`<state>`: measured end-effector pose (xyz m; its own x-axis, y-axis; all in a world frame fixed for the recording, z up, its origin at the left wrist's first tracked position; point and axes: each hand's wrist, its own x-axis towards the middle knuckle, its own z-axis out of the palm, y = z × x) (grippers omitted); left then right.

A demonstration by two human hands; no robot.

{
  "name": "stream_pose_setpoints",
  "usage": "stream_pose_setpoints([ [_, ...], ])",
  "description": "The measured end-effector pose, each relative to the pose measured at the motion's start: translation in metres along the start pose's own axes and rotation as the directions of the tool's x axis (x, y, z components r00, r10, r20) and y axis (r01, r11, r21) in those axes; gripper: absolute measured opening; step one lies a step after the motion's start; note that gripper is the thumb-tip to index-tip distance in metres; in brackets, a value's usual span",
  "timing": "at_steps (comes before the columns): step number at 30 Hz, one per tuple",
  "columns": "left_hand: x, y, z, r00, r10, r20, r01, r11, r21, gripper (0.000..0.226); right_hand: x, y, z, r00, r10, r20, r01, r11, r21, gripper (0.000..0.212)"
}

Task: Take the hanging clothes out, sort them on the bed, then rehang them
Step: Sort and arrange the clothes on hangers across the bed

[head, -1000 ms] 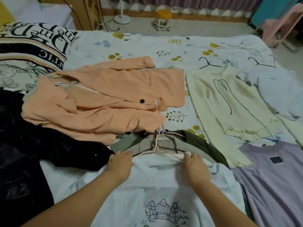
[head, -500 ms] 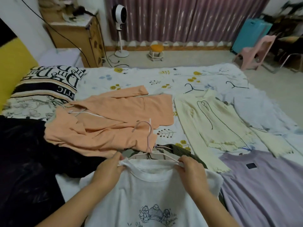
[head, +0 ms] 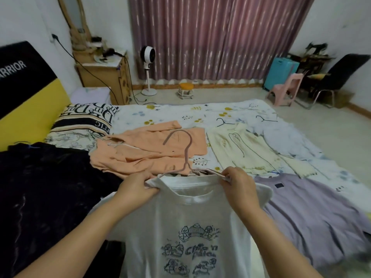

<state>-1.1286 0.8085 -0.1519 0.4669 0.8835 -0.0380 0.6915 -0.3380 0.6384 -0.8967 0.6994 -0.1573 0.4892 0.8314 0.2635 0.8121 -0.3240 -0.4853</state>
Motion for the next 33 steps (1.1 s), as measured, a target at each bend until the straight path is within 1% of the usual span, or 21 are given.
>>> stream_pose_setpoints([
  [2,-0.025,0.010,-0.009,0.999,0.040,0.037,-0.039,0.998,-0.048,0.018,-0.021,-0.008,-0.021,0.999,0.022,-0.032,-0.021,1.000,0.005,0.014],
  [4,-0.050,0.019,-0.016,0.994,0.104,0.032,-0.101,0.991,-0.088,0.012,-0.041,-0.015,-0.040,0.998,0.035,-0.061,-0.034,0.999,0.009,0.015],
  [7,-0.082,0.034,-0.021,0.983,0.163,-0.084,-0.171,0.979,-0.107,0.016,-0.069,-0.019,-0.067,0.995,0.034,-0.091,-0.033,0.999,0.006,0.015],
  [9,-0.097,0.046,-0.021,0.971,0.164,-0.173,-0.185,0.977,-0.107,0.018,-0.084,-0.020,-0.084,0.996,0.026,-0.089,-0.026,1.000,0.000,0.014],
  [12,-0.116,0.068,-0.023,0.942,0.177,-0.284,-0.212,0.973,-0.094,0.014,-0.099,-0.014,-0.112,0.992,-0.001,-0.125,0.007,0.999,0.043,0.014],
  [14,-0.124,0.086,-0.024,0.922,0.181,-0.343,-0.222,0.971,-0.084,0.014,-0.107,-0.007,-0.131,0.985,-0.021,-0.170,0.032,0.998,0.062,0.021],
  [16,-0.130,0.107,-0.022,0.903,0.205,-0.377,-0.248,0.967,-0.067,0.018,-0.116,0.003,-0.148,0.979,-0.016,-0.205,0.029,0.998,0.060,0.033],
  [18,-0.135,0.129,-0.013,0.891,0.234,-0.388,-0.274,0.960,-0.049,0.021,-0.125,0.018,-0.164,0.975,0.004,-0.221,0.009,0.998,0.059,0.048],
  [20,-0.142,0.154,0.000,0.888,0.251,-0.385,-0.287,0.957,-0.039,0.020,-0.133,0.041,-0.179,0.975,0.034,-0.221,-0.020,0.998,0.065,0.050],
  [22,-0.149,0.179,0.018,0.891,0.260,-0.373,-0.296,0.954,-0.042,0.019,-0.139,0.070,-0.197,0.975,0.067,-0.212,-0.065,0.998,0.019,0.040],
  [24,-0.155,0.204,0.039,0.899,0.262,-0.351,-0.303,0.951,-0.065,0.020,-0.147,0.102,-0.216,0.969,0.086,-0.232,-0.096,0.995,-0.032,0.030],
  [27,-0.163,0.243,0.073,0.904,0.282,-0.323,-0.326,0.941,-0.089,0.027,-0.158,0.149,-0.244,0.962,0.098,-0.254,-0.119,0.990,-0.070,0.019],
  [29,-0.168,0.269,0.095,0.903,0.298,-0.309,-0.345,0.932,-0.109,0.028,-0.162,0.180,-0.263,0.954,0.117,-0.277,-0.144,0.986,-0.082,0.015],
  [33,-0.173,0.314,0.138,0.909,0.327,-0.259,-0.377,0.909,-0.176,0.017,-0.170,0.230,-0.299,0.926,0.144,-0.349,-0.190,0.977,-0.101,0.014],
])
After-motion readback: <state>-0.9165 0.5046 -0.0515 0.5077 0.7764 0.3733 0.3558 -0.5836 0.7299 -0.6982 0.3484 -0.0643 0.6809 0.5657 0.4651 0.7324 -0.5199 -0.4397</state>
